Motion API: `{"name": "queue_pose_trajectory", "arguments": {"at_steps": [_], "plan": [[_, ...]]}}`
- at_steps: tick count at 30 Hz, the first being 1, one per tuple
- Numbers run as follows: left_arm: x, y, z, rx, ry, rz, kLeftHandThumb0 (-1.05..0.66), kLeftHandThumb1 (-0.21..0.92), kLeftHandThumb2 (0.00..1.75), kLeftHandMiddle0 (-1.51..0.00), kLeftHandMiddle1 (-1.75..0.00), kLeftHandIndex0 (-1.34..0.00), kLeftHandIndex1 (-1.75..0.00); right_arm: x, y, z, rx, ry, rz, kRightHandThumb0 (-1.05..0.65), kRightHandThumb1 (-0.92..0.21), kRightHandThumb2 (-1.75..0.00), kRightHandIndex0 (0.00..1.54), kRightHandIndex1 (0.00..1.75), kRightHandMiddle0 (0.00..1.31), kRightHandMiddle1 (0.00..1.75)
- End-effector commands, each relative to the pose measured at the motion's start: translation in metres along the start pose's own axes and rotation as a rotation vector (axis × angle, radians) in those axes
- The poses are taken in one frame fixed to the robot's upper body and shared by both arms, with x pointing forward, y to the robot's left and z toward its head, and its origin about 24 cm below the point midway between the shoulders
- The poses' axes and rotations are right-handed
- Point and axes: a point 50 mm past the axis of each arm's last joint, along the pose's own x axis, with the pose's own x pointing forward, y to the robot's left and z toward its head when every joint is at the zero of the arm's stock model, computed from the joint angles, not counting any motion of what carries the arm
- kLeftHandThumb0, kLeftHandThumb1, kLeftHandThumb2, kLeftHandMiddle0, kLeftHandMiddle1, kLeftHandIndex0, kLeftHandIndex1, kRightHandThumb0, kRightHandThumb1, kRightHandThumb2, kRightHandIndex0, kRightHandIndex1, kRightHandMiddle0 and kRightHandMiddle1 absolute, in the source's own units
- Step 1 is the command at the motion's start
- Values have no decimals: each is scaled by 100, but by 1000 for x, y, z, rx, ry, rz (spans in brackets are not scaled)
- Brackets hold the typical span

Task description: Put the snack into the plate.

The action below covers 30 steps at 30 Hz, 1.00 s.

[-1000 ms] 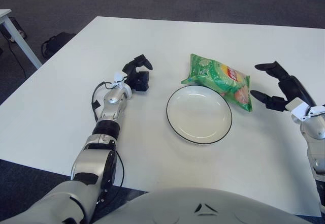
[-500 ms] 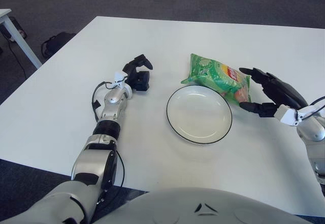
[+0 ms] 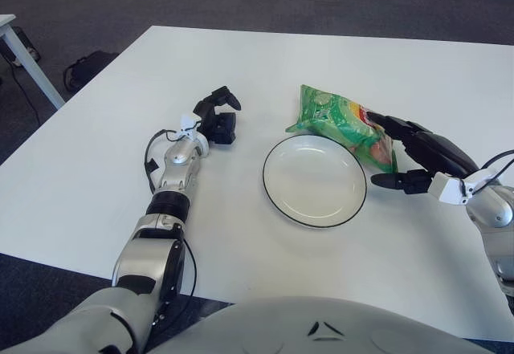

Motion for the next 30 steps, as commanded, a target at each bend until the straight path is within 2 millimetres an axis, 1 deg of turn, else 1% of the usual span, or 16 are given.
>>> {"name": "queue_pose_trajectory", "arguments": {"at_steps": [1,6,13,18,20,22,30], "plan": [[-26,-13,-42,-46,180,-9,-48,30,134,-120,-175,-62,-175,4,-1,4,-10,-24,15,-105,-92,-32,0,0,0,0],[-25,-14,-42,-45,184,-8,-49,29,134,-120,-175,-63,-175,11,-3,1,-28,-27,22,-105,-92,-33,0,0,0,0],[-26,-14,-42,-54,180,-10,-48,31,132,-120,-175,-61,-175,22,-14,1,-72,-33,12,-105,-92,-34,0,0,0,0],[-25,-14,-42,-49,183,-12,-48,31,132,-120,-175,-61,-175,33,-21,-1,-110,-40,-1,-105,-92,-43,0,0,0,0],[-26,-14,-43,-48,182,-9,-48,31,132,-120,-175,-61,-175,44,-25,-6,-127,-33,-13,-105,-92,-49,0,0,0,0],[-26,-15,-43,-50,179,-7,-48,31,132,-120,-175,-61,-175,50,-26,-8,-139,-31,-25,-105,-92,-52,0,0,0,0],[-27,-15,-42,-51,168,-10,-48,29,134,-120,-175,-63,-175,60,-31,-9,-170,-29,-64,-105,-92,-57,0,0,0,0]]}}
